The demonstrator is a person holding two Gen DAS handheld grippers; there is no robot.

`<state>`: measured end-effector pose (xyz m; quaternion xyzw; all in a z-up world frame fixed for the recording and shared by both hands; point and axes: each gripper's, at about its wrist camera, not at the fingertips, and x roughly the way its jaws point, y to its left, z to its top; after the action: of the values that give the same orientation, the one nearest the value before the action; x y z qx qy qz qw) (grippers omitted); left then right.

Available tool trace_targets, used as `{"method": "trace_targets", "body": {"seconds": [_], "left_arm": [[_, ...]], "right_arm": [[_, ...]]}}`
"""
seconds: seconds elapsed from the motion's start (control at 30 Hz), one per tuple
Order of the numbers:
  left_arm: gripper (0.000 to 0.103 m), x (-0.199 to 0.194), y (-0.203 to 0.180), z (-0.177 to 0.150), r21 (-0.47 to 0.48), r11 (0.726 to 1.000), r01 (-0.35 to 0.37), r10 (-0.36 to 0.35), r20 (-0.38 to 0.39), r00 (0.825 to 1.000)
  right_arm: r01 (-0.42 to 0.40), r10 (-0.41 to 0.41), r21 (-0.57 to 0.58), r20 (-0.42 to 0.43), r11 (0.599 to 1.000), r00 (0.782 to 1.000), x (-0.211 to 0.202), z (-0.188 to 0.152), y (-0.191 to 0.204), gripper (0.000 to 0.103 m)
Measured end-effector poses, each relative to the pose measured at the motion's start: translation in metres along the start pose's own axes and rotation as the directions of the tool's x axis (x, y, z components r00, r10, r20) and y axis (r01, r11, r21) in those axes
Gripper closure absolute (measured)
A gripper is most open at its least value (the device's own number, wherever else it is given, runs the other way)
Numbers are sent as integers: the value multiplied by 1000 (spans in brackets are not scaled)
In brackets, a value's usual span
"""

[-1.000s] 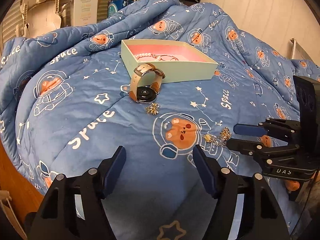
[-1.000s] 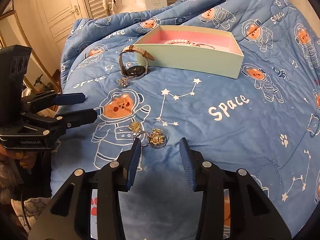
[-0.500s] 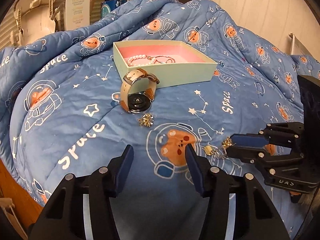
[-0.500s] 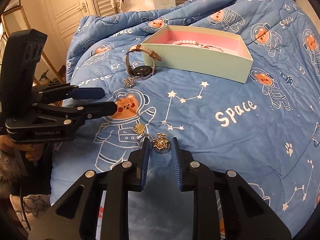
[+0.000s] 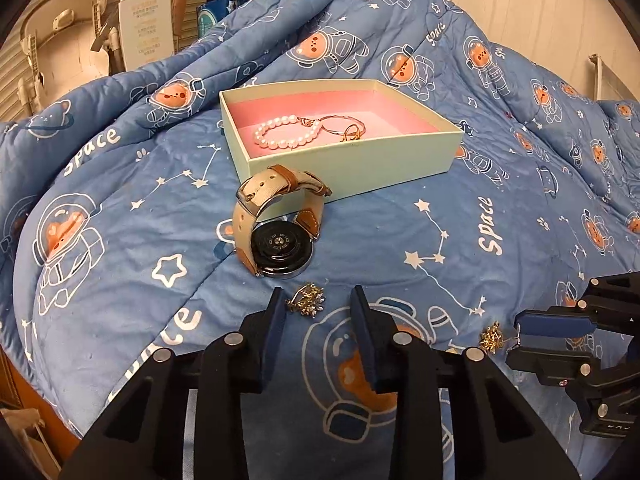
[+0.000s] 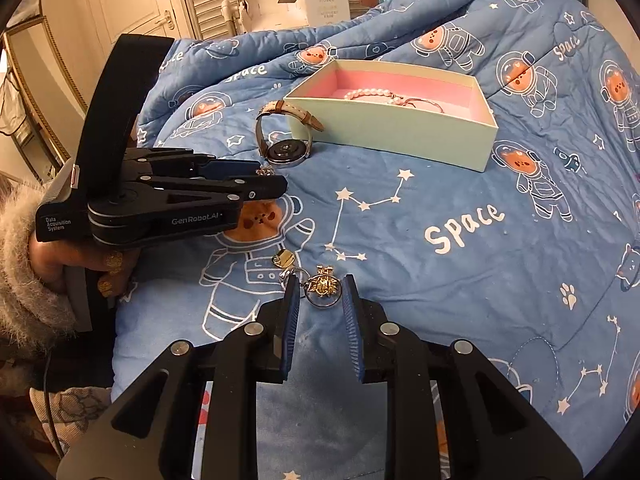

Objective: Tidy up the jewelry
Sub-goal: 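Grasp the gold flower charm with the left tool while the right tool grasps the small hoop, then carry the flower charm and hoop into the box and open both tools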

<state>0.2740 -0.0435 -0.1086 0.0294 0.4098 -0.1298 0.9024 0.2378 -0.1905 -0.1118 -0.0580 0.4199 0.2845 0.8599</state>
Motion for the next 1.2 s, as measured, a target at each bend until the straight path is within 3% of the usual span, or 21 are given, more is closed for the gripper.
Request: {"method": "trace_targets", "body": {"seconds": [0.03, 0.07, 0.43, 0.7, 0.93, 1.2], "left_arm": [[84, 0, 0, 0, 0, 1000, 1, -1, -1, 1000], [84, 0, 1, -1, 3, 1000, 0, 0, -1, 1000], [84, -22, -3, 1, 20, 998, 58, -59, 18, 998], [84, -43, -9, 34, 110, 991, 79, -85, 50, 995], [84, -33, 4, 84, 105, 982, 156, -156, -2, 988], [84, 23, 10, 130, 116, 975, 187, -170, -142, 975]], "right_arm": [[-1, 1, 3, 0, 1000, 1000, 0, 0, 0, 80], [-3, 3, 4, -2, 1000, 1000, 0, 1, -1, 80], [-62, 62, 45, 0, 997, 998, -5, 16, -9, 80], [-79, 79, 36, 10, 996, 997, -10, 60, -27, 80], [-16, 16, -6, 17, 1000, 1000, -5, 109, -51, 80], [44, -47, -52, -52, 998, 998, 30, 159, -78, 80]]}}
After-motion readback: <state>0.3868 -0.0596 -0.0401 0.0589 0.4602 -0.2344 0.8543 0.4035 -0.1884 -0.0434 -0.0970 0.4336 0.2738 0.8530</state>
